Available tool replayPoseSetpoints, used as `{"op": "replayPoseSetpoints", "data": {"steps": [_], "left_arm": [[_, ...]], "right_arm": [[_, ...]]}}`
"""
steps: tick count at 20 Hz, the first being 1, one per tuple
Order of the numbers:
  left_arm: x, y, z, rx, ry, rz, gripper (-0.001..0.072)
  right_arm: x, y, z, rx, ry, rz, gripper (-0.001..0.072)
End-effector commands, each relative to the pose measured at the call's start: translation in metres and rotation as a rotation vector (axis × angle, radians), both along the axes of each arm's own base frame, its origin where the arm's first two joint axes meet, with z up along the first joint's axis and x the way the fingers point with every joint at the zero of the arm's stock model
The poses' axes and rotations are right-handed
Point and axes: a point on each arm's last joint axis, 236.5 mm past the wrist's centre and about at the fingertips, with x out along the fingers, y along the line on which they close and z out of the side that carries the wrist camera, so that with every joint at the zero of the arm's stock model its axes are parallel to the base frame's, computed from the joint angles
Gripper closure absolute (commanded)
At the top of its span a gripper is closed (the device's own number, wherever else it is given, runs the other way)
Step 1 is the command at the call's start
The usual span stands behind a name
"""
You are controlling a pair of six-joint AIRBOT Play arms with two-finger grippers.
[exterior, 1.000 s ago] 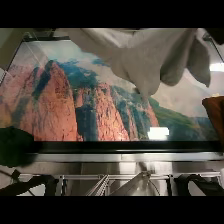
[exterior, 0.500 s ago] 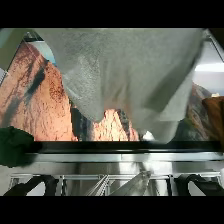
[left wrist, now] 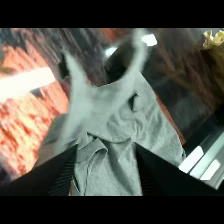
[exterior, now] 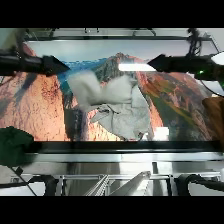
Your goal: Fold the shirts.
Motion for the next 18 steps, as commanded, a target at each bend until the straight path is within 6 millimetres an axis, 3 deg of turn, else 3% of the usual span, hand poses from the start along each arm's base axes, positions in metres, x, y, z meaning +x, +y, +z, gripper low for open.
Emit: {"op": "replayPoseSetpoints", "data": {"steps": [1, 3, 4, 8, 11, 14, 16, 18], "left_arm": [[-0.014, 0.013, -0.068, -0.068, 0.276, -0.019, -0.0013], [-0.023, 0.025, -0.083, -0.097, 0.363, -0.033, -0.0013], [-0.025, 0.031, -0.087, -0.107, 0.383, -0.029, -0.0013], [-0.024, 0.038, -0.098, -0.117, 0.413, -0.016, 0.0003], [-0.034, 0.028, -0.116, -0.063, 0.467, -0.057, 0.0002], [-0.035, 0.015, -0.139, -0.008, 0.489, -0.079, 0.0002], [-0.030, 0.009, -0.147, -0.001, 0.488, -0.067, 0.0001], [-0.027, 0.004, -0.150, 0.004, 0.491, -0.051, 0.0001]], "right_arm": [[-0.026, -0.023, -0.054, -0.023, 0.246, 0.046, 0.0294], [-0.063, -0.049, -0.078, -0.052, 0.432, 0.073, 0.0297], [-0.083, -0.059, -0.089, -0.045, 0.520, 0.084, 0.0342], [-0.148, -0.075, -0.130, 0.045, 0.721, 0.034, 0.0366], [-0.205, -0.058, -0.158, 0.077, 0.846, 0.015, 0.0366], [-0.244, -0.040, -0.189, 0.074, 0.931, -0.041, 0.0345], [-0.258, -0.028, -0.207, 0.081, 0.973, -0.081, 0.0280], [-0.256, -0.012, -0.218, 0.102, 0.961, -0.124, 0.0276]]}}
